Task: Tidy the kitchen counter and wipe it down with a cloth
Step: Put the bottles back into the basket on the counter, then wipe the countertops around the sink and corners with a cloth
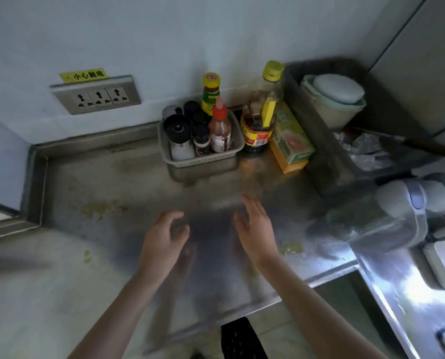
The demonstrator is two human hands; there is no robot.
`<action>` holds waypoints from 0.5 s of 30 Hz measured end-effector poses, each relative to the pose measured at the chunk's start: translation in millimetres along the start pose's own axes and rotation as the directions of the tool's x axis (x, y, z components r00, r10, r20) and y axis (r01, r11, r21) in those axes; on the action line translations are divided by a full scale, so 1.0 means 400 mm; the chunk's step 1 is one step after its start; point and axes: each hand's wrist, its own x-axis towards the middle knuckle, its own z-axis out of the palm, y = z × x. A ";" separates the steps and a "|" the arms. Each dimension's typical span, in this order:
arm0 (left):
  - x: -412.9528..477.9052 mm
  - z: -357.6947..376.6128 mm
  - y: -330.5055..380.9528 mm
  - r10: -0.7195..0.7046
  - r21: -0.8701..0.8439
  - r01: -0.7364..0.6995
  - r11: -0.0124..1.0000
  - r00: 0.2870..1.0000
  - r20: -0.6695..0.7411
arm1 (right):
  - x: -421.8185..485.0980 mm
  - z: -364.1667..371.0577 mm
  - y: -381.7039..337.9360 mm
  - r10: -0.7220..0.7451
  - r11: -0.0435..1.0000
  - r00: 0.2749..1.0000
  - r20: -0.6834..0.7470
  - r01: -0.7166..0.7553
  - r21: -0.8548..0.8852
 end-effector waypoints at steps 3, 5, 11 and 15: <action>-0.109 0.012 0.001 0.037 -0.032 -0.034 0.999 0.991 0.127 | -0.134 -0.022 -0.018 0.059 0.997 0.998 -0.027 -0.058 0.042; -0.174 0.015 0.004 0.043 -0.059 -0.031 0.998 0.976 0.212 | -0.216 -0.053 -0.016 0.133 0.990 0.991 -0.035 -0.131 0.047; -0.349 0.042 0.081 0.179 -0.120 -0.144 0.982 0.912 0.370 | -0.519 -0.223 0.014 0.300 0.954 0.937 -0.180 -0.293 0.067; -0.460 0.126 0.172 0.289 -0.138 -0.255 0.957 0.808 0.512 | -0.773 -0.342 0.064 0.419 0.905 0.846 -0.328 -0.416 0.082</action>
